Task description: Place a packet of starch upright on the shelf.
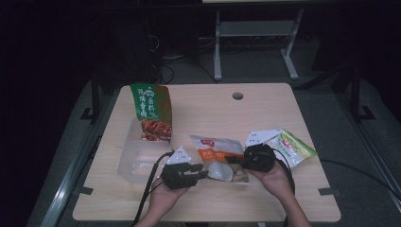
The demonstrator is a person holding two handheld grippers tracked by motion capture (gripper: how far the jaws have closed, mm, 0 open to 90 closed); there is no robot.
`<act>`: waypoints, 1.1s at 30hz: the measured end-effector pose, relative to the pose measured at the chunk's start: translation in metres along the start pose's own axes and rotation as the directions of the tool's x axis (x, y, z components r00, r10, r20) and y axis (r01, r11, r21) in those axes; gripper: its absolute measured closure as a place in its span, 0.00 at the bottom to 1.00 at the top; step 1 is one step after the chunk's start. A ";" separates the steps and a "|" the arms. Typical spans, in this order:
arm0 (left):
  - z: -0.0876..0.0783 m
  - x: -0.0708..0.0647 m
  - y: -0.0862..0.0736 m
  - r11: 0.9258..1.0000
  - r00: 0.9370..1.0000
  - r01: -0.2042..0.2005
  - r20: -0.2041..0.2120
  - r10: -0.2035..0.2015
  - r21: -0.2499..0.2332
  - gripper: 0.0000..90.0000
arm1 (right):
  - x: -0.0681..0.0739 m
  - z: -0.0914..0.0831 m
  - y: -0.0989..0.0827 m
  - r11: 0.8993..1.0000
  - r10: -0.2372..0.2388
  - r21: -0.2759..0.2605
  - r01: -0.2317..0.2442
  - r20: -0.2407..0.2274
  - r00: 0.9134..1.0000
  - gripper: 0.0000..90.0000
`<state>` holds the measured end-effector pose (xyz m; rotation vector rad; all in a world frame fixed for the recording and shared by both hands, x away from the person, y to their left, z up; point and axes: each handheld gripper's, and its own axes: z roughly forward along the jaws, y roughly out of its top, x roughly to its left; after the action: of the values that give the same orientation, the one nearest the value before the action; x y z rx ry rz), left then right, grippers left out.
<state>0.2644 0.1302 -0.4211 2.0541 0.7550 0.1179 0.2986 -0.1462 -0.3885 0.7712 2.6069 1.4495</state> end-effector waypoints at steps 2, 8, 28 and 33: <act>-0.003 -0.002 -0.004 0.999 1.000 -0.030 -0.005 0.030 0.014 0.71 | 0.002 -0.003 0.002 1.000 0.000 -0.004 0.000 0.014 1.000 1.00; -0.016 -0.012 -0.014 0.996 0.996 -0.084 0.001 0.084 0.040 0.67 | -0.001 -0.006 0.004 0.999 0.033 -0.016 -0.033 0.027 0.999 1.00; -0.042 -0.023 -0.039 0.989 0.989 -0.144 0.019 0.144 0.008 0.48 | 0.002 0.016 0.067 0.998 0.026 -0.053 -0.027 -0.007 1.000 1.00; -0.043 -0.025 -0.039 0.987 0.987 -0.158 0.021 0.158 0.002 0.47 | 0.005 0.026 0.085 0.999 0.013 -0.049 -0.014 -0.013 1.000 1.00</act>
<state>0.2104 0.1638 -0.4223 2.1136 0.5792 0.1839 0.3352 -0.0868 -0.3326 0.7777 2.5703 1.5207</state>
